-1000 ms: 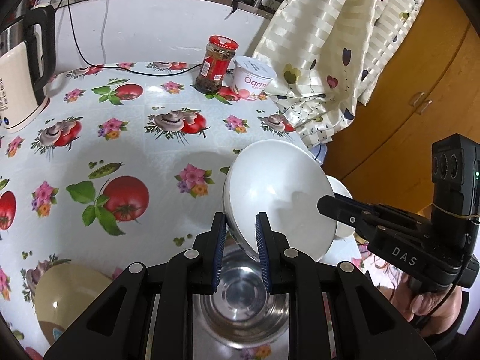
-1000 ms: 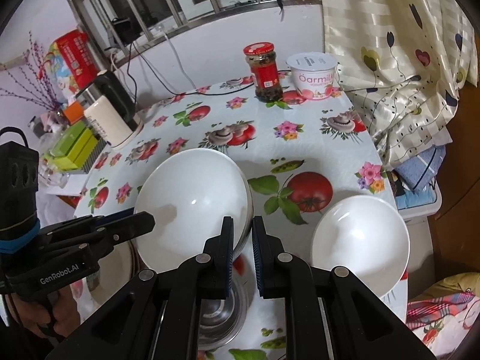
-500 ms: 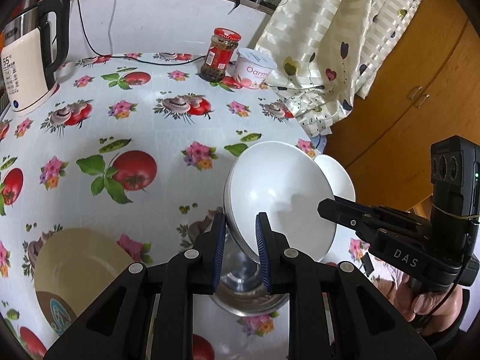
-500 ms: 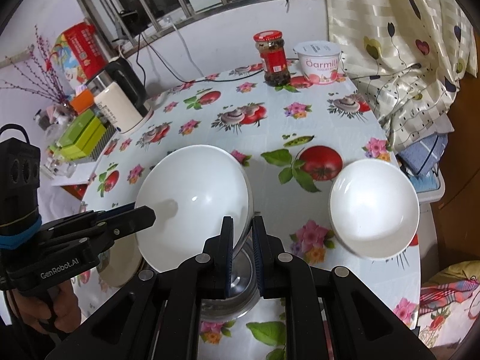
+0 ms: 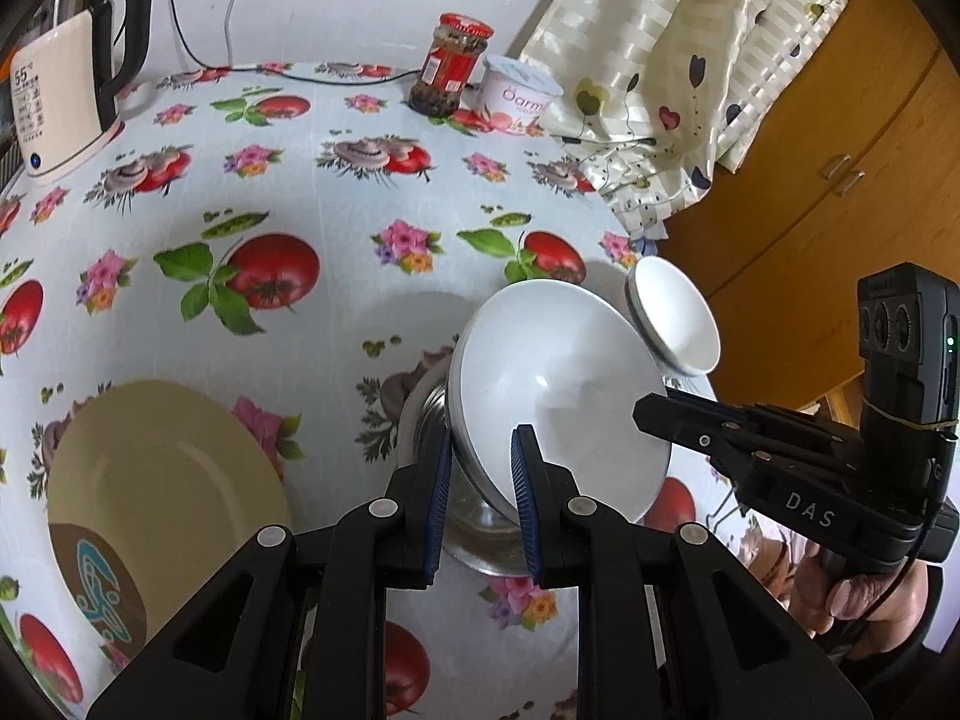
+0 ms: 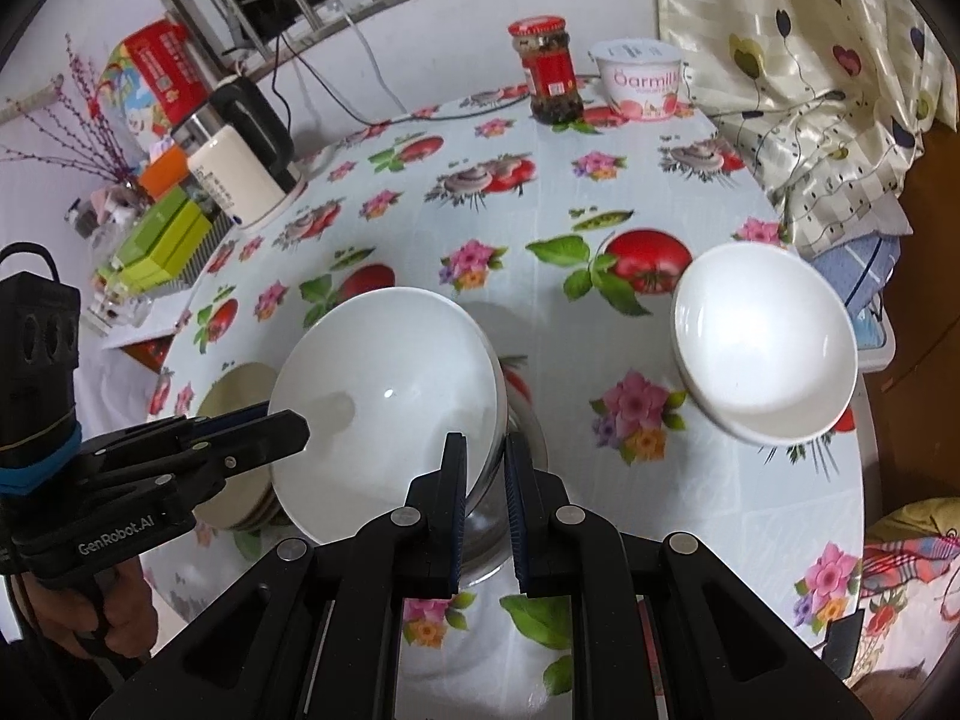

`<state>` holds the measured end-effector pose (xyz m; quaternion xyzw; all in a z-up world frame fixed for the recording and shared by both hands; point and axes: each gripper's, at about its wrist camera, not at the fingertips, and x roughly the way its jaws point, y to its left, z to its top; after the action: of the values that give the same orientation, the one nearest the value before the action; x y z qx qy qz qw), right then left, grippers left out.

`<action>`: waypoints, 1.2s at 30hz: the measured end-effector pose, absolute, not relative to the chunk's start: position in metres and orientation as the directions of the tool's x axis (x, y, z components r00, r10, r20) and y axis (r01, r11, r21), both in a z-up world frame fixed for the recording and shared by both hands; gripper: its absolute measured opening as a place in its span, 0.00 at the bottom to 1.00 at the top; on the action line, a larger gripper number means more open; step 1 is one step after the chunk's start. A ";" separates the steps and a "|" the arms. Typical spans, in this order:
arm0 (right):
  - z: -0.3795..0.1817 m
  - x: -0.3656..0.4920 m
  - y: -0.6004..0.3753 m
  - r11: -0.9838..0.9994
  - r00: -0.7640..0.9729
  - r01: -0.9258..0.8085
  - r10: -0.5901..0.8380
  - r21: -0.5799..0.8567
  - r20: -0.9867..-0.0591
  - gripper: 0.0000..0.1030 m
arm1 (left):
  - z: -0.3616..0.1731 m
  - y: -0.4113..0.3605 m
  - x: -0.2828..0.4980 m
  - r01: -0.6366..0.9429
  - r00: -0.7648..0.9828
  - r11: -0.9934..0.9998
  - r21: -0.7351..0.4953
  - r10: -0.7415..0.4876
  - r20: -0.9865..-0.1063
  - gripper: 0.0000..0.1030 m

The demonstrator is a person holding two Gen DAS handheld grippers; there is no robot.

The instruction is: Organize plates and bowls

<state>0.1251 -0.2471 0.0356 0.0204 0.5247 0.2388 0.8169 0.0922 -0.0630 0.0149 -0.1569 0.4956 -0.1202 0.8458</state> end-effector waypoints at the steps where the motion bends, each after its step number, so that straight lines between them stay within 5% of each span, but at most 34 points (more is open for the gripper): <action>1: 0.034 0.125 -0.247 0.886 0.330 -0.367 0.410 0.285 -0.850 0.12 | 0.013 -0.063 0.092 0.046 0.476 0.922 -0.385 -0.359 -0.803 0.21; 36: 0.013 0.134 -0.245 0.884 0.266 -0.360 0.402 0.296 -0.876 0.15 | -0.003 -0.061 0.098 0.056 0.451 0.922 -0.383 -0.366 -0.814 0.21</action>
<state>0.1339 -0.2447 0.0130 0.0187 0.5566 0.2396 0.7953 0.0981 -0.0609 -0.0031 -0.1521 0.5088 -0.1258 0.8379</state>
